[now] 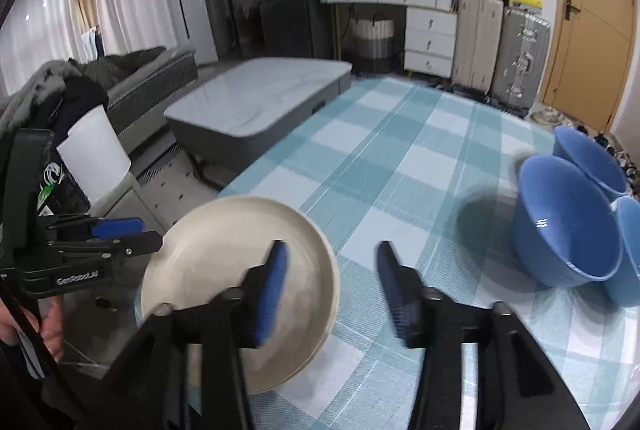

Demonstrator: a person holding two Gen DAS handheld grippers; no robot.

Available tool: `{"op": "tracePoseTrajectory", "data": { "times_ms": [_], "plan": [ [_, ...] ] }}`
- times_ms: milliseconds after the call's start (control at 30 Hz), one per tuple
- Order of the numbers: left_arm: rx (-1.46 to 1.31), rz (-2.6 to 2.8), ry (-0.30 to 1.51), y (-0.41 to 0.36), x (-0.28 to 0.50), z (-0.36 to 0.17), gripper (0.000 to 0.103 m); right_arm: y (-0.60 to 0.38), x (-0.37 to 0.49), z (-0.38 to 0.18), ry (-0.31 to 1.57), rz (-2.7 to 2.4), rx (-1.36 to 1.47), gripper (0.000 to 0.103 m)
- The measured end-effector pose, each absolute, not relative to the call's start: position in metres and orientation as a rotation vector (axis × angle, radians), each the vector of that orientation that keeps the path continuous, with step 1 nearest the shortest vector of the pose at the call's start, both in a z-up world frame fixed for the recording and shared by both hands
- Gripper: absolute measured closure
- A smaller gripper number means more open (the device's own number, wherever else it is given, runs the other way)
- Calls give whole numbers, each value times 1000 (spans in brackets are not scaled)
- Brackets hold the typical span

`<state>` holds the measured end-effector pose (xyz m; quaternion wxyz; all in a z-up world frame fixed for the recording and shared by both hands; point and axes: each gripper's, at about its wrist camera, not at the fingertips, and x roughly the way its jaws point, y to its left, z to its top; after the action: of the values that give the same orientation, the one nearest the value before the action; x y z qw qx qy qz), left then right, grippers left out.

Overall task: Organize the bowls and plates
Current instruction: 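Lower the stacked cream plates onto the table with the left gripper and open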

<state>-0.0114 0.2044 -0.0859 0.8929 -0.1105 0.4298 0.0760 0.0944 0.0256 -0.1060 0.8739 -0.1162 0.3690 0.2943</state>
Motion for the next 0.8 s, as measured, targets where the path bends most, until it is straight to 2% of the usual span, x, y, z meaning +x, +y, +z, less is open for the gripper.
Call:
{"op": "tracePoseTrajectory", "data": {
  "times_ms": [33,100,200,300,367,467,800],
  "plan": [
    [-220,162,879,200,-12,-81,55,23,92,-104,765,616,-235,43],
    [-208,155,853,191,-13,-72,54,17,87,-100,753,611,-217,30],
    [-180,161,812,174,-16,-58,42,9,78,-92,729,624,-187,23],
    [-146,176,757,160,-21,-46,7,1,68,-84,689,613,-176,16],
    [-96,201,691,147,-27,-37,5,-5,60,-79,658,610,-175,15],
    [-43,205,672,131,-28,-31,5,-14,49,-72,610,570,-172,3],
    [-58,172,635,102,-29,-21,5,-53,27,-64,547,466,-133,2]
  ]
}}
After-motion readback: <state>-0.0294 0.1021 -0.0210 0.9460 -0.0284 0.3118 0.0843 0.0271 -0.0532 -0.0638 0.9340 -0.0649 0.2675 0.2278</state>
